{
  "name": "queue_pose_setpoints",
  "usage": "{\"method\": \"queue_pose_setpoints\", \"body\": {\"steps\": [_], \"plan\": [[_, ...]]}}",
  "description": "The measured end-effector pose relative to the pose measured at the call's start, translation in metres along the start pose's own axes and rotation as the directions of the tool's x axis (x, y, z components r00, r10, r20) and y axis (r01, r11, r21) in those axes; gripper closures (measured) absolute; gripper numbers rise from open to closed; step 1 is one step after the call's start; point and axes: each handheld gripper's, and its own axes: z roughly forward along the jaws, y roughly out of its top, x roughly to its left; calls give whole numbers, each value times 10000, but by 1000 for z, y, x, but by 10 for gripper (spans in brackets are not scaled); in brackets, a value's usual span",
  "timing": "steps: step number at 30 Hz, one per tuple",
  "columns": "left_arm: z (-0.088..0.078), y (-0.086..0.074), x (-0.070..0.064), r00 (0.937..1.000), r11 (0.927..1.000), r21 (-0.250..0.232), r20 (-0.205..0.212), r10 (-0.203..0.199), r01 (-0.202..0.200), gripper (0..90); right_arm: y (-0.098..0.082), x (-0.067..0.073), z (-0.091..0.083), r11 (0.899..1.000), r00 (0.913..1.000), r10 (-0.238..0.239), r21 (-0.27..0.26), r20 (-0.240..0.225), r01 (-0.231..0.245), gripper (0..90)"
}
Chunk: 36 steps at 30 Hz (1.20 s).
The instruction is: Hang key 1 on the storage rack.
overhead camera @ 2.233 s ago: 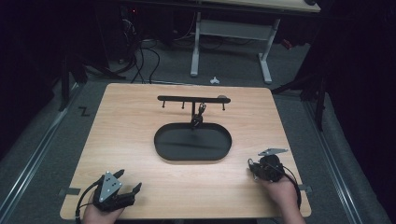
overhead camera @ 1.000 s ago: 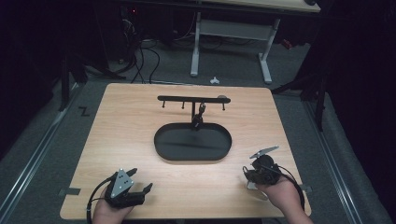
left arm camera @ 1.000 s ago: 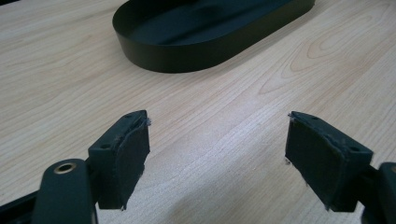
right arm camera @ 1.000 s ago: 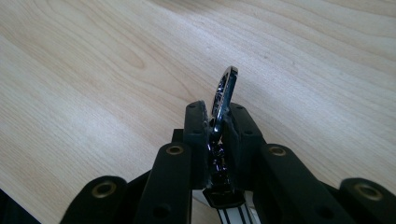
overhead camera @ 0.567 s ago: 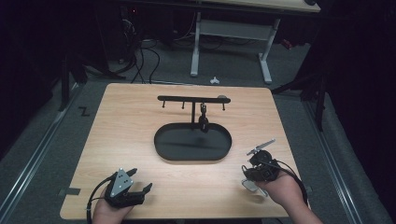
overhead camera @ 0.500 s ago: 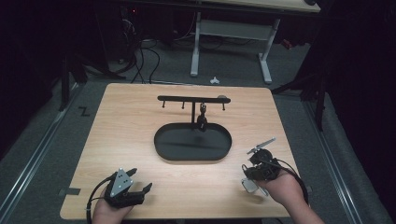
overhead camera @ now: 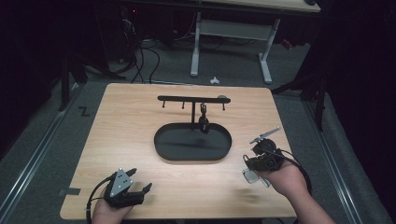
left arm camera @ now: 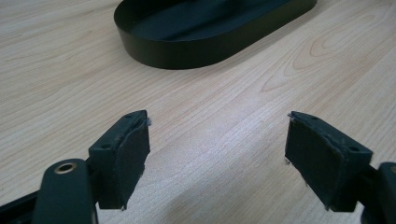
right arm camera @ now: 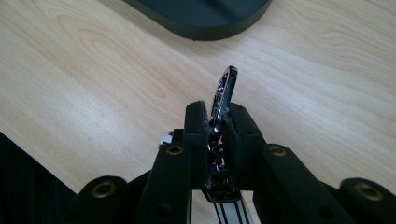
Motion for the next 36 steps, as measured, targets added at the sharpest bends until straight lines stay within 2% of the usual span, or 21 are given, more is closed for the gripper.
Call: {"method": "queue_pose_setpoints", "body": {"steps": [12, 21, 27, 34, 36], "plan": [[0, 0, 0, 10000, 10000, 15, 26, -8, 8, 224, 22, 4, -7, 9993, 9998, -193, -322, 61, 195, 804], [-1, 0, 1, 10000, 10000, 0, 21, -43, 43, 224, 36, 7, -7, 9991, 9997, -226, -363, 52, 227, 804], [-1, 0, 2, 10000, 10000, 4, 6, -33, 33, 224, 48, 11, -9, 9982, 9989, -458, -386, 86, 461, 803], [-1, 0, 2, 10000, 10000, 47, 31, -39, 39, 224, 61, 13, -15, 9969, 9984, -533, -576, 204, 544, 803], [-1, 0, 2, 10000, 10000, 40, 26, -43, 43, 224, 66, 13, -20, 9953, 9984, -533, -796, 177, 546, 804]]}}
